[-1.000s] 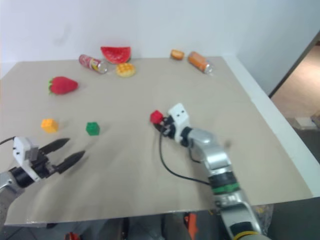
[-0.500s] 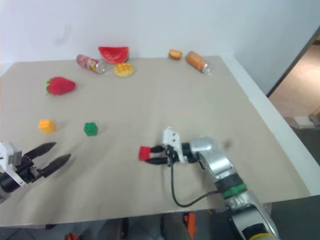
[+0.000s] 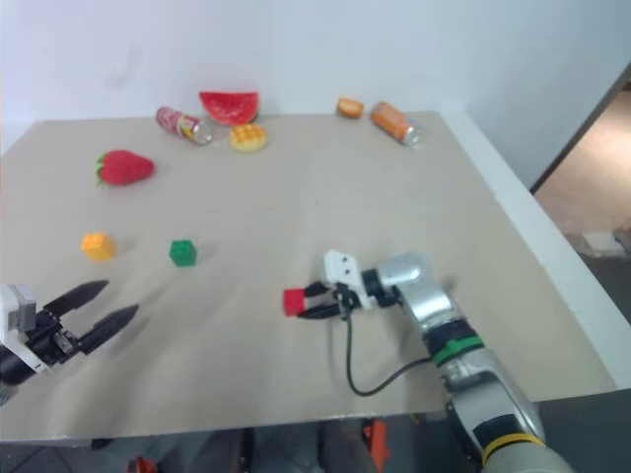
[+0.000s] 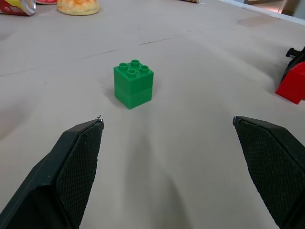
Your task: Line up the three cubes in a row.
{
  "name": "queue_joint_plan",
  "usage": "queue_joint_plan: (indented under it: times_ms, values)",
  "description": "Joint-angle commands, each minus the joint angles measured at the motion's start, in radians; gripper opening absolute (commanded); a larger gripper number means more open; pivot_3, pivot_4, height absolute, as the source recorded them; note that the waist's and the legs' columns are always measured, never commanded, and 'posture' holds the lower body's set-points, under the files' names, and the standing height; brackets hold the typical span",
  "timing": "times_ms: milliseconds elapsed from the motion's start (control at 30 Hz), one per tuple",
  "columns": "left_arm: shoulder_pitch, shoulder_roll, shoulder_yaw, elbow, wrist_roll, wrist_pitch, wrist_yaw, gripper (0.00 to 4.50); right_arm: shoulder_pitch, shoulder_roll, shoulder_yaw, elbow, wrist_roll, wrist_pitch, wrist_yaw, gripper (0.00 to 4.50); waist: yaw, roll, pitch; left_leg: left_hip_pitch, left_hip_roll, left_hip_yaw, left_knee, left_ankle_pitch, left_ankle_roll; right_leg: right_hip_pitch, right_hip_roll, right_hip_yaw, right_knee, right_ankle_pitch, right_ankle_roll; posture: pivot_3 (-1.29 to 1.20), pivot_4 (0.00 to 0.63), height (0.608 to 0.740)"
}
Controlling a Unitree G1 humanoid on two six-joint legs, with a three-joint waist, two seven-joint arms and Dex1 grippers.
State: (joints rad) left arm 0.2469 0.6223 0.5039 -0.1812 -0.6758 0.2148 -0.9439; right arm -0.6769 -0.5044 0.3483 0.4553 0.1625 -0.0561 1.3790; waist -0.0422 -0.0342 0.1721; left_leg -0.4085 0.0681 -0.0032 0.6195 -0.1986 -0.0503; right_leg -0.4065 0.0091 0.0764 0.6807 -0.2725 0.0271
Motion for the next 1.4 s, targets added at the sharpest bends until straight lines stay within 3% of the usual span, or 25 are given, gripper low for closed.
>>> queue_joint_plan:
  times_ms: [33, 367, 400, 467, 600, 767, 967, 1200, 1400]
  values:
    - [-0.004, -0.002, 0.020, -0.039, -0.015, -0.004, 0.010, 4.50, 0.002, -0.040, -0.036, 0.015, -0.016, -0.021, 0.015, 1.17, 0.000, 0.000, 0.000, 0.000, 0.000, 0.000, 0.000, 0.000, 0.000, 0.000, 0.000, 0.000, 0.000, 0.000, 0.000, 0.00, 0.150, 0.740]
    - [-0.042, -0.008, -0.008, -0.029, -0.008, 0.000, 0.019, 4.50, 0.002, -0.017, -0.041, 0.031, -0.024, -0.032, -0.019, 1.17, -0.003, 0.000, 0.000, 0.000, 0.000, 0.000, 0.000, 0.000, 0.000, 0.000, 0.000, 0.001, 0.000, 0.001, 0.001, 0.00, 0.150, 0.740]
    - [-0.044, -0.009, -0.010, -0.029, -0.008, 0.000, 0.021, 4.50, -0.005, -0.009, -0.045, 0.047, -0.030, -0.041, -0.032, 2.25, -0.003, 0.000, 0.000, 0.000, 0.000, 0.000, 0.000, 0.000, 0.000, 0.000, 0.001, 0.001, 0.000, 0.001, 0.001, 0.00, 0.150, 0.740]
    - [-0.047, -0.009, -0.013, -0.029, -0.007, 0.000, 0.024, 4.50, -0.012, -0.001, -0.048, 0.065, -0.036, -0.045, -0.040, 2.74, -0.004, 0.000, 0.000, 0.001, 0.000, 0.000, 0.000, 0.000, 0.000, 0.000, 0.001, 0.001, 0.000, 0.001, 0.000, 0.00, 0.150, 0.740]
    - [-0.045, -0.018, -0.017, -0.032, -0.007, -0.001, 0.032, 4.50, -0.021, -0.008, -0.047, 0.073, -0.056, -0.036, -0.048, 4.16, -0.004, 0.000, 0.000, 0.001, 0.000, 0.000, 0.000, 0.000, 0.000, 0.000, 0.001, 0.001, 0.000, 0.002, 0.000, 0.00, 0.150, 0.740]
    - [-0.032, -0.035, -0.021, -0.028, -0.005, -0.001, 0.042, 4.50, -0.039, -0.054, -0.067, 0.051, -0.040, 0.002, 0.004, 4.16, -0.002, 0.000, 0.000, 0.001, 0.000, 0.000, 0.000, 0.000, 0.000, 0.000, 0.001, 0.001, 0.000, 0.001, 0.001, 0.00, 0.150, 0.740]
    - [-0.038, -0.067, -0.039, -0.020, 0.028, 0.008, 0.117, 4.50, -0.056, -0.200, -0.143, -0.055, 0.066, 0.103, 0.159, 4.16, 0.000, 0.003, 0.004, 0.000, -0.001, 0.001, 0.001, 0.000, 0.000, 0.000, -0.001, 0.001, 0.000, 0.000, 0.002, 0.00, 0.150, 0.740]
    - [-0.070, -0.137, -0.167, -0.055, 0.159, 0.037, 0.287, 4.50, -0.152, -0.132, -0.293, -0.154, 0.212, 0.332, -0.026, 4.16, -0.016, 0.003, 0.004, 0.002, 0.001, 0.000, 0.000, 0.000, 0.000, 0.000, 0.003, 0.003, 0.001, 0.002, 0.000, 0.00, 0.150, 0.740]
    - [-0.205, -0.221, -0.234, -0.035, 0.251, 0.093, 0.499, 4.50, -0.046, -0.060, -0.285, -0.338, 0.242, 0.405, -0.121, 4.16, 0.001, 0.002, 0.004, 0.000, 0.000, -0.002, 0.001, 0.000, 0.000, 0.000, 0.002, 0.001, 0.001, 0.002, 0.001, 0.00, 0.150, 0.740]
